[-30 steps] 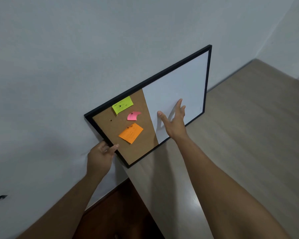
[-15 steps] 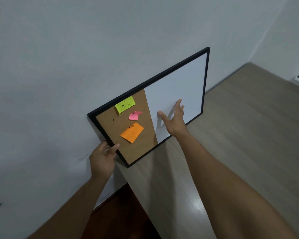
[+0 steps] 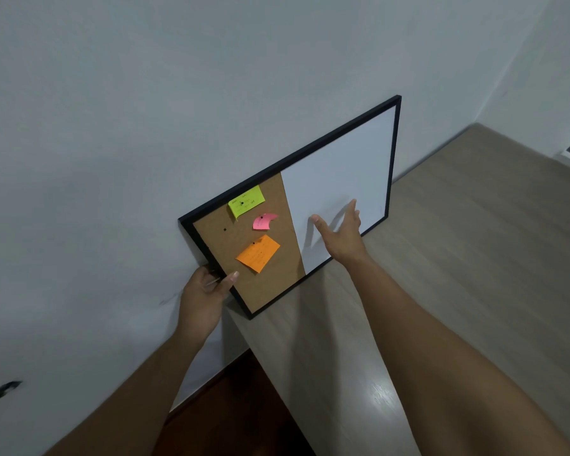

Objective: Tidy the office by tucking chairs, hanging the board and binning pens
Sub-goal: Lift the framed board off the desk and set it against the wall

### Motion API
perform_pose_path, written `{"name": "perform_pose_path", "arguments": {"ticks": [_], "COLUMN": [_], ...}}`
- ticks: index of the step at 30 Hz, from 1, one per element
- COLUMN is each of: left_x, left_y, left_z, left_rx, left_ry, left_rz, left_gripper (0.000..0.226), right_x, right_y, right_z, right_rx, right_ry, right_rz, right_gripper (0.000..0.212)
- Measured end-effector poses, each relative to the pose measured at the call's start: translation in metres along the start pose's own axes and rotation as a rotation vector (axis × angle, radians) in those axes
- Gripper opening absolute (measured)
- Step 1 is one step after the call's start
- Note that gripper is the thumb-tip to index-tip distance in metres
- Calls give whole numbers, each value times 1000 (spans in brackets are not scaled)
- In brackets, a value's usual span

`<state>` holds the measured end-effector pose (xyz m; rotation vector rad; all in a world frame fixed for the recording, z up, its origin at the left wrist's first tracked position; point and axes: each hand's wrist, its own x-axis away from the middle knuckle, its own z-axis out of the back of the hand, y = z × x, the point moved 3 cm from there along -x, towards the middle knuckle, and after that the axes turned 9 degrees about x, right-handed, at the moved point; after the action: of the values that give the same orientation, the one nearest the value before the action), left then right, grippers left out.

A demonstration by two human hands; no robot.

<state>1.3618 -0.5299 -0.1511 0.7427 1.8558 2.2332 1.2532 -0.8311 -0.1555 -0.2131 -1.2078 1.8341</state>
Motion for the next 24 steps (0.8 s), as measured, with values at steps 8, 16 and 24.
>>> {"name": "perform_pose_path", "arguments": {"ticks": [8, 16, 24], "left_x": [18, 55, 123], "left_y": [-1, 6, 21], "left_z": [14, 25, 48], "left_rx": [-71, -113, -139], "left_ry": [42, -4, -182], "left_rz": [41, 36, 47], "left_gripper": [68, 70, 60], "right_x": [25, 101, 238], "right_y": [14, 18, 27], "right_z": [4, 27, 50], "right_rx": [-46, -39, 54], "right_ry": [24, 87, 172], "right_rz": [-7, 25, -48], "right_gripper": [120, 103, 88]}}
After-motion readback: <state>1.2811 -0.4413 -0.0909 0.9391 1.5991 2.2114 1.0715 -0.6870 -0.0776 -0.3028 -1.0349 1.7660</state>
